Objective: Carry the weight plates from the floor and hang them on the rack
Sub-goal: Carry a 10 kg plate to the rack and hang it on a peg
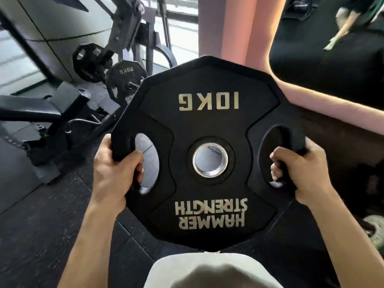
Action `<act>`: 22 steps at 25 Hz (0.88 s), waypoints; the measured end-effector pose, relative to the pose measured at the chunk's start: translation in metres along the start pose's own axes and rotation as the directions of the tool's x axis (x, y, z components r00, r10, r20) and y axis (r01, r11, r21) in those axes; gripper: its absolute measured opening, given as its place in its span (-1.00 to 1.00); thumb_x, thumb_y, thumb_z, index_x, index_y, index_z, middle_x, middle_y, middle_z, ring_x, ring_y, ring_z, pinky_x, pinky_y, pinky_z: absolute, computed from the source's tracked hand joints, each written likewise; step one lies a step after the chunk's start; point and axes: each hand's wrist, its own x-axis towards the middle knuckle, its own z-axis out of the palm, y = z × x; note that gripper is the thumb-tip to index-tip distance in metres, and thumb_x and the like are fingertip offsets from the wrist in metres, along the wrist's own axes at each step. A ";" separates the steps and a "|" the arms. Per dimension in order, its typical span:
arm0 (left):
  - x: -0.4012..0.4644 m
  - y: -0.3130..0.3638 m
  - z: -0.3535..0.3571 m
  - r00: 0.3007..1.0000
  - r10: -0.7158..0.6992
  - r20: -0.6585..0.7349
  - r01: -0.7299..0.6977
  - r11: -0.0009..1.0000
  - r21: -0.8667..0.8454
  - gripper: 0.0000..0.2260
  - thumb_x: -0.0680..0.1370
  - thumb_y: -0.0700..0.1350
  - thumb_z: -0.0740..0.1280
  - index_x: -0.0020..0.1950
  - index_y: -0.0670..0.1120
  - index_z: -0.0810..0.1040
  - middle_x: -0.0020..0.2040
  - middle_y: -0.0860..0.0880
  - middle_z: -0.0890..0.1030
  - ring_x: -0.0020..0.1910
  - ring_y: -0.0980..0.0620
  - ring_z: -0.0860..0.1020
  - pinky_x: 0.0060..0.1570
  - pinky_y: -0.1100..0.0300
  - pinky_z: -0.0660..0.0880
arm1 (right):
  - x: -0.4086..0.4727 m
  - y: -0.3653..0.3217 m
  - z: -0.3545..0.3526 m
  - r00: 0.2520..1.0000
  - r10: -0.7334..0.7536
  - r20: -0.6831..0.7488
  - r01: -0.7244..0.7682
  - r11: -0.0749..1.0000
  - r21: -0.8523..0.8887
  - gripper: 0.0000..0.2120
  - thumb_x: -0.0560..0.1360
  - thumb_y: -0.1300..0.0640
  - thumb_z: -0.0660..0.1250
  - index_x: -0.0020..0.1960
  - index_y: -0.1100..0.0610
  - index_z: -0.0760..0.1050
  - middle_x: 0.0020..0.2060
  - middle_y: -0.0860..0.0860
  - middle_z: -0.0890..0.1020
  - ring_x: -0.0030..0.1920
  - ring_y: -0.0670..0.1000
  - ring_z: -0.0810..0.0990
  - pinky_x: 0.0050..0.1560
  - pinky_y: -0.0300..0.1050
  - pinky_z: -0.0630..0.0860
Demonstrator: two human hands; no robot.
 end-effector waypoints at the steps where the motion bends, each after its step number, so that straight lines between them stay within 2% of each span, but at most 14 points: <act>1: 0.030 0.004 0.017 1.000 -0.005 0.015 0.006 1.000 -0.007 -0.67 0.43 -0.40 0.28 -0.25 0.05 0.39 -0.49 -0.02 0.44 -0.54 -0.04 0.38 -0.53 0.21 0.35 | 0.028 -0.006 0.007 1.000 0.004 -0.013 -0.004 1.000 -0.004 -0.55 0.39 0.46 0.32 -0.46 -0.04 0.40 -0.57 0.04 0.43 -0.57 0.06 0.38 -0.45 -0.10 0.36; 9: 0.263 0.014 0.151 0.983 0.048 0.179 -0.046 0.999 -0.018 -0.79 0.30 -0.28 0.31 -0.12 -0.09 0.40 -0.46 -0.10 0.43 -0.57 -0.07 0.36 -0.50 0.17 0.35 | 0.239 -0.017 0.057 0.981 -0.024 -0.194 0.020 1.000 -0.021 -0.56 0.39 0.41 0.34 -0.48 -0.04 0.40 -0.55 0.07 0.44 -0.53 0.07 0.39 -0.46 -0.15 0.36; 12: 0.355 0.025 0.209 0.955 0.052 0.293 -0.046 0.999 -0.025 -0.77 0.33 -0.33 0.31 -0.07 -0.15 0.39 -0.48 -0.08 0.42 -0.59 -0.04 0.34 -0.52 0.18 0.32 | 0.315 -0.020 0.080 0.949 0.004 -0.316 -0.003 1.000 0.005 -0.59 0.37 0.42 0.33 -0.47 -0.01 0.38 -0.55 0.08 0.41 -0.55 0.06 0.37 -0.46 -0.15 0.35; 15: 0.429 0.040 0.261 0.917 0.086 0.390 -0.089 0.996 -0.009 -0.78 0.43 -0.42 0.27 -0.09 -0.12 0.41 -0.51 -0.04 0.43 -0.62 -0.01 0.34 -0.56 0.23 0.30 | 0.373 -0.030 0.091 0.914 0.002 -0.405 0.010 1.000 0.028 -0.64 0.36 0.44 0.31 -0.43 0.05 0.35 -0.54 0.11 0.39 -0.55 0.06 0.35 -0.48 -0.15 0.32; 17: 0.471 0.049 0.308 0.895 0.074 0.440 -0.067 0.997 -0.032 -0.74 0.45 -0.43 0.26 -0.14 -0.06 0.41 -0.52 -0.03 0.43 -0.63 0.00 0.34 -0.61 0.25 0.30 | 0.413 -0.037 0.092 0.875 0.000 -0.484 0.027 0.998 0.050 -0.67 0.36 0.44 0.31 -0.40 0.09 0.33 -0.54 0.13 0.38 -0.56 0.06 0.35 -0.50 -0.14 0.31; 22: 0.549 0.059 0.436 0.811 0.062 0.582 -0.064 0.998 -0.016 -0.68 0.43 -0.42 0.26 -0.18 0.04 0.45 -0.51 -0.04 0.41 -0.60 -0.03 0.32 -0.57 0.23 0.30 | 0.516 -0.046 0.064 0.796 0.021 -0.605 0.024 0.998 0.066 -0.63 0.36 0.43 0.32 -0.45 0.03 0.37 -0.54 0.10 0.41 -0.55 0.06 0.36 -0.46 -0.12 0.34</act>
